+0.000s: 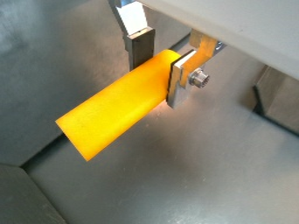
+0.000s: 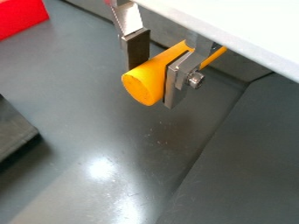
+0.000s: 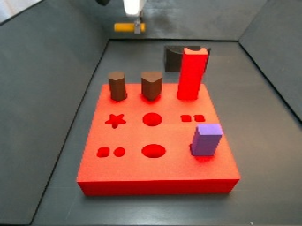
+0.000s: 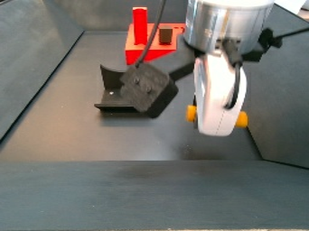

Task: Pick up the oval object. Move up. Place the oval object on the fixture. Regrasp the oval object. Move to above the board. Insert the oval object.
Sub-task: Place the oval object on the fixture.

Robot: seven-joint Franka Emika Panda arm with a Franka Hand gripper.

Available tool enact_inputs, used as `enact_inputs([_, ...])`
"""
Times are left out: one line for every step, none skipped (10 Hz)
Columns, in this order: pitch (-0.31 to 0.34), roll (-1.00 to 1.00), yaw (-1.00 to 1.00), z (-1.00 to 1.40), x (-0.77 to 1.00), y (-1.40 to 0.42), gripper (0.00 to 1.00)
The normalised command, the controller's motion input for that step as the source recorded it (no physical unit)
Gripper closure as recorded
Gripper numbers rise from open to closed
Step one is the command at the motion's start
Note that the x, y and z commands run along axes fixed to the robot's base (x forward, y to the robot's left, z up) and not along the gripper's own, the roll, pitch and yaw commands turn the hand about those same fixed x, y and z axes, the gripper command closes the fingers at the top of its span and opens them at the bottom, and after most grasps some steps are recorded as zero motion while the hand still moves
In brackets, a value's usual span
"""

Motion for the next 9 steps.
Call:
enact_inputs([0.017,0.02,0.01,1.00,-0.01,0.00,1.00])
enact_inputs([0.065,0.05,0.00,1.00,-0.02,-0.01,1.00])
enact_inputs([0.086,0.06,0.01,1.00,-0.02,-0.01,1.00])
enact_inputs([0.113,0.08,0.01,1.00,-0.02,-0.01,1.00])
enact_inputs([0.122,0.09,0.02,1.00,-0.02,-0.01,1.00])
enact_inputs([0.128,0.10,0.02,1.00,-0.03,-0.02,1.00])
enact_inputs([0.121,0.09,0.02,1.00,-0.03,-0.01,1.00])
enact_inputs([0.108,0.07,0.01,0.96,-0.03,-0.01,1.00])
enact_inputs([0.107,0.07,0.01,0.88,-0.03,-0.01,1.00])
